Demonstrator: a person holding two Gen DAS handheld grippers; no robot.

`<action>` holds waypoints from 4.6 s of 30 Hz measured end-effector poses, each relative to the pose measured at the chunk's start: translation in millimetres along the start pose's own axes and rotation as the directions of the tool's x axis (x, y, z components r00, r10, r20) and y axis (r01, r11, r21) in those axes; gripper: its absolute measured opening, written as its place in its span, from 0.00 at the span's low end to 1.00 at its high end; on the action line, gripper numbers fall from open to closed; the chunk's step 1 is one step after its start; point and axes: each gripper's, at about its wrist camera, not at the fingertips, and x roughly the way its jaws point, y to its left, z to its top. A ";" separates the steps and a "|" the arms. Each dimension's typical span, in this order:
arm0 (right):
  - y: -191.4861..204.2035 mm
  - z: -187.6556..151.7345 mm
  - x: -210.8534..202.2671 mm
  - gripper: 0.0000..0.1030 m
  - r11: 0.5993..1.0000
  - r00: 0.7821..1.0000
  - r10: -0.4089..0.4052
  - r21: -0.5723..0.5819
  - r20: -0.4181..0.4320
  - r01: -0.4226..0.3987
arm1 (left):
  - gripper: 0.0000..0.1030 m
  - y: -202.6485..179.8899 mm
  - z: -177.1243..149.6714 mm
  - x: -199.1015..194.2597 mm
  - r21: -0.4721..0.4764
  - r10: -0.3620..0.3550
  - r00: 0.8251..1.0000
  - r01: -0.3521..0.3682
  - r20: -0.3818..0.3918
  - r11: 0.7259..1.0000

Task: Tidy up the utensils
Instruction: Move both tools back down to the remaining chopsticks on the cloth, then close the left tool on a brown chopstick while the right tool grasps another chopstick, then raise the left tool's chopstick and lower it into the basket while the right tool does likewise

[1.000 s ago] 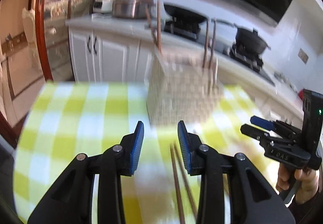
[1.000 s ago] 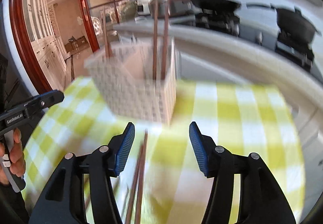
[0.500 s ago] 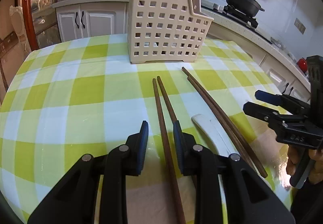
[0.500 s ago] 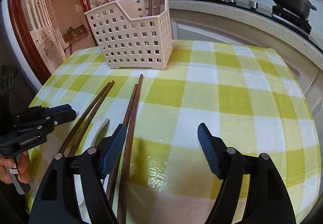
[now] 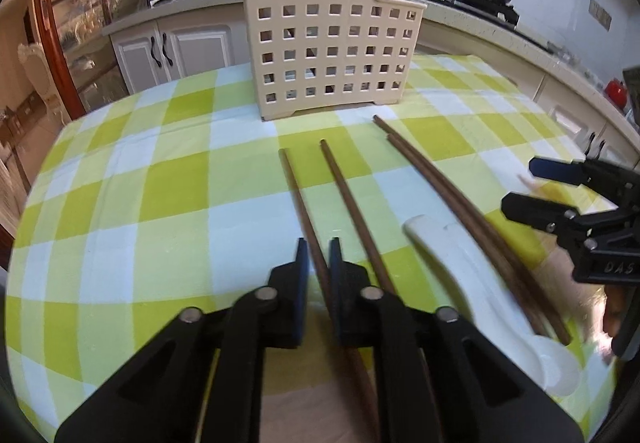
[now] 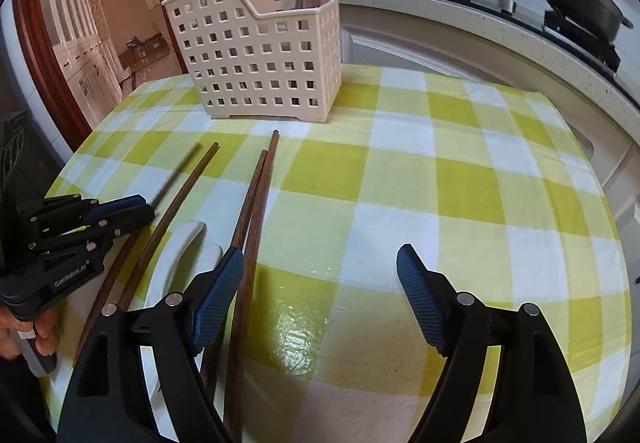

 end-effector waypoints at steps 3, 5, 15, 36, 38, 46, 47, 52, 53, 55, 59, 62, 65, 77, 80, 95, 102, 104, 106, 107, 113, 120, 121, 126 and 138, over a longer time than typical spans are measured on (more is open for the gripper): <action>6.3 3.5 2.0 0.71 1.000 1.000 0.018 -0.024 -0.005 -0.018 | 0.09 6.7 -0.6 -0.8 -0.007 0.006 1.000 -0.006 0.001 1.000; 9.8 5.0 5.7 0.68 0.999 1.000 0.023 -0.033 -0.016 -0.023 | 0.08 11.3 -1.4 -1.5 -0.011 0.017 1.000 -0.017 0.001 1.000; 12.5 8.6 19.2 0.57 0.999 0.998 0.023 -0.036 -0.050 -0.025 | 0.08 37.9 -5.9 -5.6 -0.058 0.052 0.999 -0.051 0.001 0.997; 26.6 21.7 34.1 0.36 0.996 0.997 -0.008 -0.088 -0.072 0.002 | 0.10 41.7 -4.2 -4.8 -0.064 0.071 0.997 -0.073 -0.027 0.995; 27.9 22.6 35.2 0.33 0.996 0.998 -0.007 -0.086 -0.066 0.001 | 0.10 40.4 -2.6 -3.3 -0.060 0.085 0.996 -0.086 -0.031 0.994; 30.7 24.3 36.6 0.16 0.996 0.999 -0.003 -0.084 -0.048 -0.001 | 0.08 39.3 3.9 1.6 -0.057 0.102 0.994 -0.104 -0.036 0.993; 29.2 24.1 36.4 0.13 0.997 0.999 -0.005 -0.077 -0.046 0.001 | 0.08 40.6 4.8 2.0 -0.064 0.093 0.995 -0.096 -0.037 0.993; 19.2 22.1 29.8 0.08 0.999 0.999 0.014 -0.038 -0.031 -0.015 | 0.07 43.4 4.9 -5.1 -0.083 0.056 0.998 -0.058 -0.023 0.995; 17.2 21.8 26.3 0.08 0.999 1.000 0.017 -0.031 -0.024 -0.018 | 0.07 43.4 5.2 -6.9 -0.085 0.050 0.999 -0.052 -0.018 0.995; 15.2 21.2 19.1 0.08 0.999 1.000 0.017 -0.026 -0.011 -0.018 | 0.06 43.1 6.2 -13.1 -0.091 0.034 0.999 -0.035 -0.005 0.995; 12.7 19.6 0.0 0.08 1.000 1.000 0.015 -0.025 0.017 -0.014 | 0.06 38.8 10.0 -32.4 -0.086 0.025 0.999 -0.021 0.040 0.996; 12.0 19.8 -16.5 0.08 1.000 0.999 0.016 -0.027 0.044 -0.015 | 0.06 34.3 14.0 -47.2 -0.078 0.023 0.997 -0.017 0.073 0.997; 11.6 20.4 -33.9 0.08 1.000 0.997 0.014 -0.028 0.073 -0.012 | 0.06 28.6 18.2 -64.8 -0.069 0.021 0.994 -0.013 0.110 0.998; 10.9 29.8 -98.7 0.08 0.999 0.980 -0.001 -0.033 0.199 0.008 | 0.06 20.0 29.9 -121.7 -0.069 -0.003 0.974 0.019 0.225 0.997; 11.6 30.6 -105.7 0.08 0.999 0.977 -0.001 -0.032 0.212 0.008 | 0.06 18.8 30.7 -129.3 -0.070 -0.001 0.971 0.019 0.240 0.997; 13.8 33.4 -127.9 0.08 0.999 0.966 0.008 -0.036 0.260 0.002 | 0.06 16.2 34.7 -156.6 -0.076 -0.008 0.952 0.033 0.306 0.997; 13.0 34.6 -128.2 0.08 1.000 0.966 0.014 -0.030 0.257 -0.006 | 0.06 15.8 39.4 -159.2 -0.076 -0.017 0.949 0.044 0.315 0.996; 13.3 36.5 -128.1 0.08 1.000 0.967 0.011 -0.030 0.254 -0.003 | 0.06 15.1 42.3 -159.4 -0.072 -0.030 0.948 0.056 0.316 0.996; 12.5 40.0 -128.6 0.08 1.000 0.967 0.010 -0.027 0.254 -0.003 | 0.06 14.4 46.6 -159.7 -0.064 -0.036 0.947 0.059 0.319 0.996; 11.9 41.8 -128.5 0.08 1.000 0.967 0.008 -0.024 0.254 -0.002 | 0.06 14.1 49.8 -160.0 -0.060 -0.037 0.946 0.059 0.321 0.996; 9.3 52.4 -124.2 0.08 1.000 0.970 -0.004 -0.017 0.242 0.009 | 0.06 13.5 66.8 -157.9 -0.043 -0.061 0.945 0.079 0.322 0.996; 8.3 63.6 -121.7 0.08 1.000 0.971 -0.007 -0.016 0.239 0.011 | 0.06 13.7 83.8 -158.7 -0.031 -0.075 0.942 0.090 0.328 0.995; 8.0 66.0 -121.5 0.08 1.000 0.971 -0.008 -0.017 0.239 0.012 | 0.06 14.3 86.5 -159.2 -0.030 -0.075 0.941 0.090 0.329 0.995; 7.1 87.3 -126.1 0.08 1.000 0.968 -0.005 -0.028 0.250 0.013 | 0.06 14.9 107.1 -169.8 -0.017 -0.080 0.932 0.091 0.353 0.996; 16.0 172.8 -149.0 0.08 0.997 0.950 0.020 -0.075 0.311 0.003 | 0.06 6.9 191.3 -205.9 0.033 -0.075 0.895 0.067 0.440 0.997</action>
